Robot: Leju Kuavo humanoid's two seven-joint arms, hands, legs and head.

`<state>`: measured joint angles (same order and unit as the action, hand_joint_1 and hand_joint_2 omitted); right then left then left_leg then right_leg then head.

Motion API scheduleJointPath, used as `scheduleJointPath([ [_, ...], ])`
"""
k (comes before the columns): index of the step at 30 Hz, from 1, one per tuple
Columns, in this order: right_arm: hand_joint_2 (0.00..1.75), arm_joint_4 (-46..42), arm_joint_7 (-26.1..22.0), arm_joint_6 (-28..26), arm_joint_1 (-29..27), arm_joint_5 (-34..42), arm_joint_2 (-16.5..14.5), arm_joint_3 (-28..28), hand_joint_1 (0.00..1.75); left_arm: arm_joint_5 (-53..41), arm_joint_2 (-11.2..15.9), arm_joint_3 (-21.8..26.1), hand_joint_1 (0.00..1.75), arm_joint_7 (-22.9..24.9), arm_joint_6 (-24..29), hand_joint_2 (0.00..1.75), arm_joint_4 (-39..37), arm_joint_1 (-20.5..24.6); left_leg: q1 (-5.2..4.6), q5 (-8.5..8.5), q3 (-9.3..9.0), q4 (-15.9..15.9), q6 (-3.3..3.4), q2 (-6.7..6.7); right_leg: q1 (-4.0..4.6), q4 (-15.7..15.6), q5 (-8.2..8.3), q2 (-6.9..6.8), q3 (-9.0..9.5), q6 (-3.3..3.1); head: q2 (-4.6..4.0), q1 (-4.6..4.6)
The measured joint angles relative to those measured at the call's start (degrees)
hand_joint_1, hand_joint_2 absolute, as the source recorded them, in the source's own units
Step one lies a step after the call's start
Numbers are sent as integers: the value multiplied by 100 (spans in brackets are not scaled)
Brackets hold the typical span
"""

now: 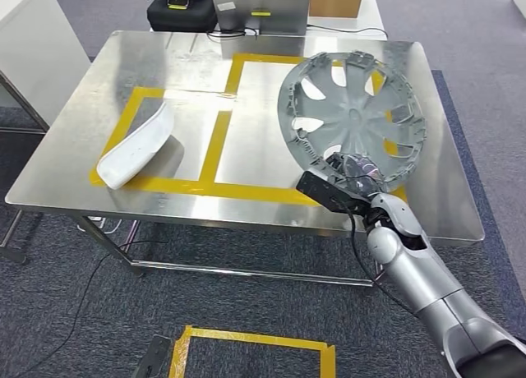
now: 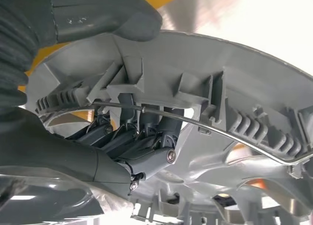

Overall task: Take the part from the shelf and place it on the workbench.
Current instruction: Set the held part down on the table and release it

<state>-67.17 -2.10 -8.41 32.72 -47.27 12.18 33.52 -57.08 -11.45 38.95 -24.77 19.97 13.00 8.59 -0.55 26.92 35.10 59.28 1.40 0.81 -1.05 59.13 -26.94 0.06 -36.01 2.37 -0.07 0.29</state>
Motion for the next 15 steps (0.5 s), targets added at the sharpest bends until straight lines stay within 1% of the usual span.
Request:
scheduleJointPath([
  [2,175,196,67,-58,59,6,-104,-58,175,-11,1,-31,0,15,-22,175,0,2,8,57,21,53,-44,-4,-9,-9,3,-7,18,-71,0,0],
  [3,175,271,88,-70,87,10,-143,-90,175,-16,1,-38,0,18,-26,175,0,5,13,148,80,193,-71,-7,-18,-20,5,-12,31,-110,0,-8],
  [4,175,333,100,-76,115,12,-176,-113,175,-19,0,-41,0,18,-26,175,0,6,21,288,199,455,-99,-11,-23,-27,3,-15,43,-140,0,-12],
  [6,175,476,110,-95,172,11,-241,-140,175,-27,1,-48,0,19,-26,175,0,3,38,581,552,1190,-132,-13,-14,-28,-6,-8,48,-176,0,-23],
  [7,175,540,111,-104,193,9,-272,-141,175,-31,1,-52,0,20,-26,175,0,0,43,648,702,1476,-135,-13,-8,-27,-10,-1,54,-182,0,-22],
  [8,175,594,111,-110,208,9,-300,-142,175,-34,2,-57,0,22,-26,175,0,-2,44,608,768,1570,-128,-13,-3,-27,-15,6,64,-186,0,-23],
  [9,175,640,111,-114,217,9,-321,-143,175,-34,2,-62,0,24,-26,175,0,-1,43,467,735,1452,-112,-13,1,-27,-21,11,79,-187,0,-23],
  [10,175,674,111,-114,224,9,-339,-145,175,-34,2,-68,0,26,-26,175,0,1,41,254,611,1146,-89,-13,4,-27,-29,13,97,-184,0,-22],
  [11,175,705,111,-115,231,10,-358,-148,175,-34,3,-71,0,28,-26,175,0,2,33,54,447,765,-61,-11,5,-28,-38,14,109,-176,0,-21],
  [12,175,732,111,-116,241,10,-370,-150,175,-34,4,-73,0,29,-26,175,0,5,21,-84,300,423,-37,-10,13,-26,-45,17,110,-161,0,-20],
  [13,175,754,111,-118,250,10,-380,-151,175,-34,7,-74,0,29,-26,175,0,7,8,-143,199,179,-20,-10,17,-25,-47,18,98,-139,0,-20],
  [14,175,771,110,-121,257,9,-386,-153,175,-34,9,-74,0,30,-26,175,0,8,-6,-136,154,61,-10,-9,18,-28,-44,18,81,-114,0,-16],
  [15,175,784,110,-123,262,8,-390,-153,175,-34,12,-75,0,33,-26,175,0,6,-15,-120,147,20,-3,-9,18,-36,-38,18,71,-84,0,-18],
])
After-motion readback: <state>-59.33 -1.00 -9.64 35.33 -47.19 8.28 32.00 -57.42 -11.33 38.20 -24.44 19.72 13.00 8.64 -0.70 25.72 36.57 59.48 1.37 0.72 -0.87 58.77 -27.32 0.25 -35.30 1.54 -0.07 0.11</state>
